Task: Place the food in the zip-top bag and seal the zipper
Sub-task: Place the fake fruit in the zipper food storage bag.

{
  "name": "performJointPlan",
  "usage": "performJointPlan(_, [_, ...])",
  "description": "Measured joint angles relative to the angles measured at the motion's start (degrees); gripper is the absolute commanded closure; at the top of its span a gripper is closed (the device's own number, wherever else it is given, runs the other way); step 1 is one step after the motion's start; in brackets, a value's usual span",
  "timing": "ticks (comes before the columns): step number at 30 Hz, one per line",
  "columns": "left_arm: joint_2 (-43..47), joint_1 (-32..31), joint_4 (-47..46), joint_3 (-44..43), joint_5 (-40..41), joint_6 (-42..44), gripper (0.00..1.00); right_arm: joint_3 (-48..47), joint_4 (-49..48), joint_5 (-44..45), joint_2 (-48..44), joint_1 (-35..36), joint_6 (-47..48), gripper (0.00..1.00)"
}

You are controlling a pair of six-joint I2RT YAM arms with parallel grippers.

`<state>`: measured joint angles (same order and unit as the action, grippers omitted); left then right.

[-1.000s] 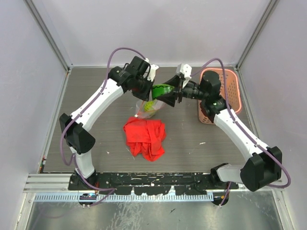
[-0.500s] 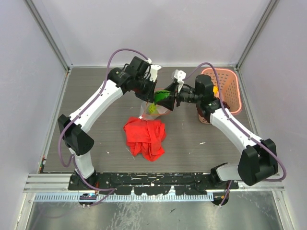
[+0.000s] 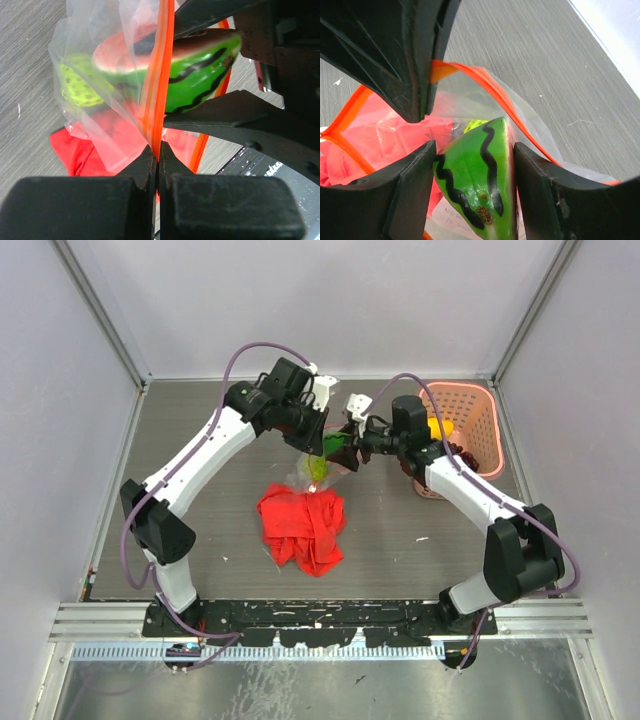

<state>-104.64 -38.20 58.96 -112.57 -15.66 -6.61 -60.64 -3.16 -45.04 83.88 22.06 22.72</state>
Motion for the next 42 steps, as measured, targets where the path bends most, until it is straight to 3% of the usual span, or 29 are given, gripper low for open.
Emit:
performJointPlan(4, [0.0, 0.0, 0.0, 0.0, -0.2, 0.0, 1.0, 0.0, 0.6, 0.3, 2.0, 0.0, 0.8, 0.58])
performJointPlan(16, [0.5, 0.8, 0.0, 0.0, 0.2, -1.7, 1.0, -0.2, -0.2, 1.9, 0.0, 0.1, -3.5, 0.18])
performJointPlan(29, [0.5, 1.2, 0.0, 0.0, 1.3, -3.2, 1.0, -0.1, -3.3, 7.6, -4.3, 0.1, -12.9, 0.15])
performJointPlan(42, [0.5, 1.2, 0.2, -0.2, 2.6, -4.9, 1.0, -0.6, 10.3, 27.3, -16.1, 1.4, -30.7, 0.22])
